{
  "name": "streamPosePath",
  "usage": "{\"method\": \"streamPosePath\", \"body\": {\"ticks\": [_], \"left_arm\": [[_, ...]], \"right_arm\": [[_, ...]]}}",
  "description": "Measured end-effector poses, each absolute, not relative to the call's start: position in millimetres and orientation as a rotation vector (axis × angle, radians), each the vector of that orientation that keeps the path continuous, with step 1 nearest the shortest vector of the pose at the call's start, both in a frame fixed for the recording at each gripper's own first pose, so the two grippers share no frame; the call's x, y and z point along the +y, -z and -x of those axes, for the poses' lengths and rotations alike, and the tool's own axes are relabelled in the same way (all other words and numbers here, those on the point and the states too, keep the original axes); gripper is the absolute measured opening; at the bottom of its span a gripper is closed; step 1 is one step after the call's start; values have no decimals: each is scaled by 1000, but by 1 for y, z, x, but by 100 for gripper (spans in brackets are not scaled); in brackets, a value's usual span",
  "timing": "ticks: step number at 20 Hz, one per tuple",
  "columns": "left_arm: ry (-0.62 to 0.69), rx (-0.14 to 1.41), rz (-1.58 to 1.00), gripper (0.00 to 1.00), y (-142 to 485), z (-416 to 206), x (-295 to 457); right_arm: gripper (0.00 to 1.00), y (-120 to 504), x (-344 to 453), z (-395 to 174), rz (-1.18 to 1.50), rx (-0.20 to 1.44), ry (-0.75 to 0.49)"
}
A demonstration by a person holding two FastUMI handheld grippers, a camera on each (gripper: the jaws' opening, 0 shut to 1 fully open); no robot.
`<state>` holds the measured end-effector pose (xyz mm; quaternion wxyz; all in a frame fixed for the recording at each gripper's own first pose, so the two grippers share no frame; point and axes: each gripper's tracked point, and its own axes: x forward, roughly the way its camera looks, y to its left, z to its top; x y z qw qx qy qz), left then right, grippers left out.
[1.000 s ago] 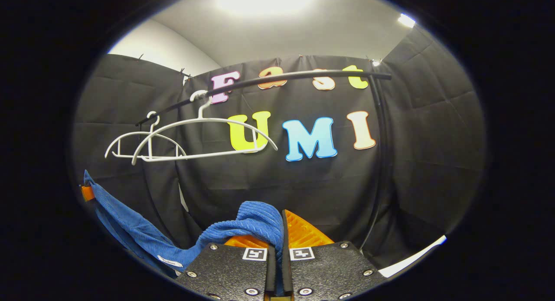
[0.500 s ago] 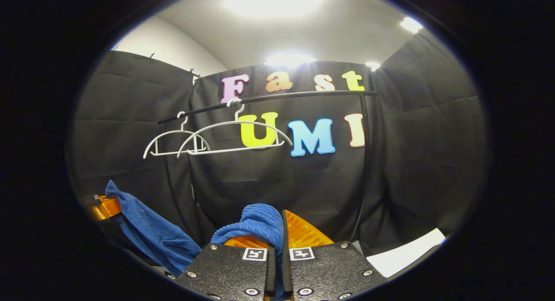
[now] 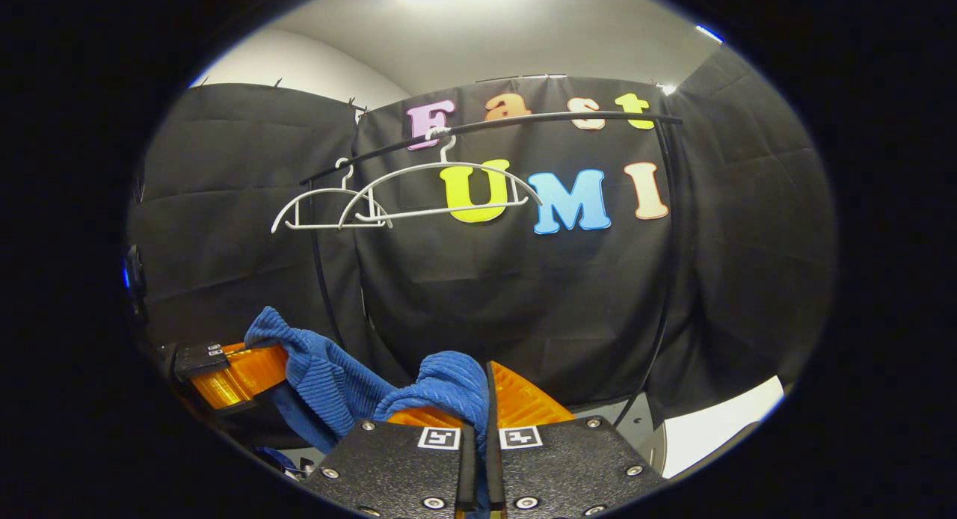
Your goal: Grasp the clothes on the hanger with both hands and then place them into the laundry hamper below.
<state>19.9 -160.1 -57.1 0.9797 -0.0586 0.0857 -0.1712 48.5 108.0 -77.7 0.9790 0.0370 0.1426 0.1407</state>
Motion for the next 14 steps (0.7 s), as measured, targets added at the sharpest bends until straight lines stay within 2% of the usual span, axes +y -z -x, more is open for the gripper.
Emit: {"method": "streamPosePath", "body": {"ticks": [8, 14], "left_arm": [[291, 309, 111, 0, 147, -61, -183], [255, 432, 69, 0, 229, -66, -184]], "right_arm": [[5, 161, 108, -76, -86, 415, -292], [5, 230, 97, -88, -86, 534, -264]]}}
